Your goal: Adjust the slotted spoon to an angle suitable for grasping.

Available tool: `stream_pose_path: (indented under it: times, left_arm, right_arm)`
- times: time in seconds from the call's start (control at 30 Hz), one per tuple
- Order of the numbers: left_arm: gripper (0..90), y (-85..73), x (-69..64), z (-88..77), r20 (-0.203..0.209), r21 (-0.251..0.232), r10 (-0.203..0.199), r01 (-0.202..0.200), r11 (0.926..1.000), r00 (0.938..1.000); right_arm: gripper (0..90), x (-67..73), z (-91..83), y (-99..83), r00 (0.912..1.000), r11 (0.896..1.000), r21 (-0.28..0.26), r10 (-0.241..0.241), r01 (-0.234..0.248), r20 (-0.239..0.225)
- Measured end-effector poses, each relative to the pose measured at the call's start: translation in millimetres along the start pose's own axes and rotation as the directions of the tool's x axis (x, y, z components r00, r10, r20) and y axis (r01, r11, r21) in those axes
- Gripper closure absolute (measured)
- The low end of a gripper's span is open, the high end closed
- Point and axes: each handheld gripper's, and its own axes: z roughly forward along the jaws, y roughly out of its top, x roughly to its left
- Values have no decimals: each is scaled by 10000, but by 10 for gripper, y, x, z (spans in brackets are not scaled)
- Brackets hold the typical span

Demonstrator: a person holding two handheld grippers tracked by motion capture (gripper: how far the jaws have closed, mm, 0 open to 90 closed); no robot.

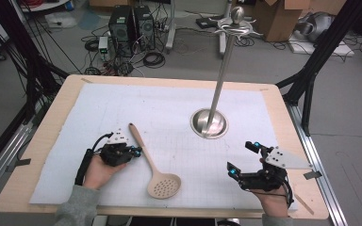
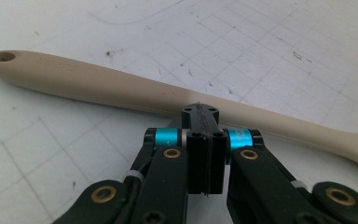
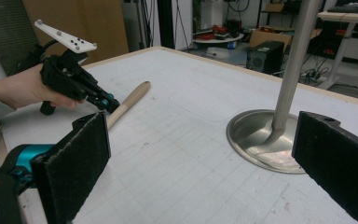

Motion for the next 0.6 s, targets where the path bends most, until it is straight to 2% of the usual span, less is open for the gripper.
stream_pose_path:
  times: [0.33,0.6]
  left_arm:
    - [896,114,-54,173,33,20,-162,162,9999,9999]
    - [896,218,-153,325,297,211,181,-187,9996,9994]
  right_arm:
    - [31,-28,-30,-9,9999,9999,-71,148,-148,84]
    - [31,-24,3,-11,9999,9999,-50,107,-107,6]
